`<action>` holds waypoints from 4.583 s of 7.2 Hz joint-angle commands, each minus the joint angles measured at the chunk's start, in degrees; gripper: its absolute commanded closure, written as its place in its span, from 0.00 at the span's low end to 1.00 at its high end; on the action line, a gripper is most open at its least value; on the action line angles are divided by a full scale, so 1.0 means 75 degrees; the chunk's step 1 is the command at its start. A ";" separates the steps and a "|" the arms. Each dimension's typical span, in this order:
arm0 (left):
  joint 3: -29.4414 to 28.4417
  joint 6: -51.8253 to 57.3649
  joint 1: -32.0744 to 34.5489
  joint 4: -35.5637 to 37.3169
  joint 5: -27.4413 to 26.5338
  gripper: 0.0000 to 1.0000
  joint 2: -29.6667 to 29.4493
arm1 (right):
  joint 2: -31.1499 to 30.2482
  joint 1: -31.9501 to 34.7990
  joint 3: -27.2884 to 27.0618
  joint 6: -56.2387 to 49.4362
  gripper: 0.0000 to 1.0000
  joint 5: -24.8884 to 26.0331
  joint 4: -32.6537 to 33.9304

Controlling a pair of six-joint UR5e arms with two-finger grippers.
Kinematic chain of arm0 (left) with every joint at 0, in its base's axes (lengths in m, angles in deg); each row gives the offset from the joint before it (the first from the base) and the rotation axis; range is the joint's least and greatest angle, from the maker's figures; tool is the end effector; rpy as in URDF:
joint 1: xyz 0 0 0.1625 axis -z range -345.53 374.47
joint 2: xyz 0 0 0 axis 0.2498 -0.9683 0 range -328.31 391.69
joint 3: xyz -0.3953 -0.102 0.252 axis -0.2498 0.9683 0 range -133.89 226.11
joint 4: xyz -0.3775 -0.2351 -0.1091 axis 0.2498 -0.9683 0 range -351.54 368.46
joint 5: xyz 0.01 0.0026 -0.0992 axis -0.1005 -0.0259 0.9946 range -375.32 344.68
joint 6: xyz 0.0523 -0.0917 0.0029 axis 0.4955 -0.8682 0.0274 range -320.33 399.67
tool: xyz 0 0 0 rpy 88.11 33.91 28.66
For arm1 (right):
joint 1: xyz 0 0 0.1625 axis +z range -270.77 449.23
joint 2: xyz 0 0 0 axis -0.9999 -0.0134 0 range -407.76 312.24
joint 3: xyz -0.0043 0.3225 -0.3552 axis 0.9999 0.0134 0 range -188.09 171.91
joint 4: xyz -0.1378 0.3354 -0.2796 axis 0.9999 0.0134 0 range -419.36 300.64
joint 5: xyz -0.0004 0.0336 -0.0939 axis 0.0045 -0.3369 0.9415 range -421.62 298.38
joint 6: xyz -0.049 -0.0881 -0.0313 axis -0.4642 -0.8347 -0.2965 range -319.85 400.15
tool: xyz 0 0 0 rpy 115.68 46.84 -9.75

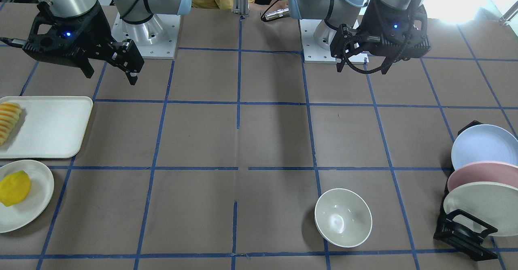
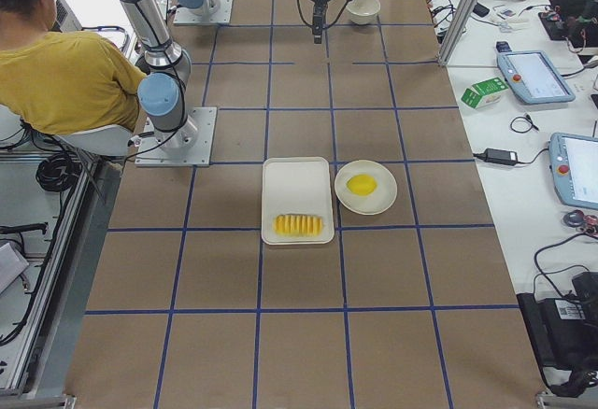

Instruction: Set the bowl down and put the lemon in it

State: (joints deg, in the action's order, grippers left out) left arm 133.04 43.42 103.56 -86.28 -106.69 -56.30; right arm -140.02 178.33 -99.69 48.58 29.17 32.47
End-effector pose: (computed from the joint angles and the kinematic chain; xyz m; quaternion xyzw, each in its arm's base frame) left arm -0.1226 -0.5218 0.5758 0.0248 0.9996 -0.0025 0.0120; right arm 0.1235 -0.5253 0.5459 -0.0815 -0.9964 0.0221 0.0054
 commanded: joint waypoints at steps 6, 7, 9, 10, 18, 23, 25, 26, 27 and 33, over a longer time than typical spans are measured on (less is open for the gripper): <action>0.0082 -0.0019 -0.0043 0.0046 0.0006 0.00 -0.0125 | 0.0159 -0.0183 -0.0266 -0.0571 0.00 0.0047 0.0131; -0.0069 -0.0031 -0.0055 0.0058 0.0029 0.00 -0.0406 | 0.0648 -0.0509 -0.0314 -0.1050 0.00 0.0059 0.0526; -0.0094 0.0110 -0.0090 0.1244 0.0017 0.00 -0.1562 | 0.1038 -0.2051 -0.0337 -0.2619 0.00 0.0047 0.0659; -0.0222 0.0144 -0.0276 0.1938 0.0053 0.00 -0.2230 | 0.1399 -0.2697 -0.0326 -0.2683 0.00 0.0059 0.0972; -0.0598 0.1363 -0.1110 0.4477 0.0591 0.11 -0.5271 | 0.4271 -0.3747 -0.0197 -0.4911 0.00 0.0879 0.4736; -0.0633 0.1481 -0.1122 0.4383 0.0873 1.00 -0.5237 | 0.4625 -0.3747 -0.0209 -0.4746 0.74 0.0832 0.4667; -0.0715 0.1457 -0.1145 0.3941 0.0861 1.00 -0.4957 | 0.4555 -0.3747 -0.0209 -0.4746 1.00 0.0657 0.4597; -0.0727 0.1330 -0.0971 0.3462 0.0908 1.00 -0.4688 | 0.4427 -0.3735 -0.0197 -0.4746 1.00 0.0703 0.4527; -0.0576 0.1050 -0.0726 0.3190 0.1430 1.00 -0.4280 | 0.4043 -0.3677 -0.0162 -0.4734 1.00 0.0680 0.4132; 0.1240 -0.1858 0.1351 0.5026 0.1670 1.00 -0.3983 | 0.2507 -0.1947 0.0401 -0.3162 1.00 0.0260 0.1388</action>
State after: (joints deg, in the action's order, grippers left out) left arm 139.81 31.25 112.83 -51.08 -94.14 -86.11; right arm -118.90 159.01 -96.75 17.38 32.29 45.48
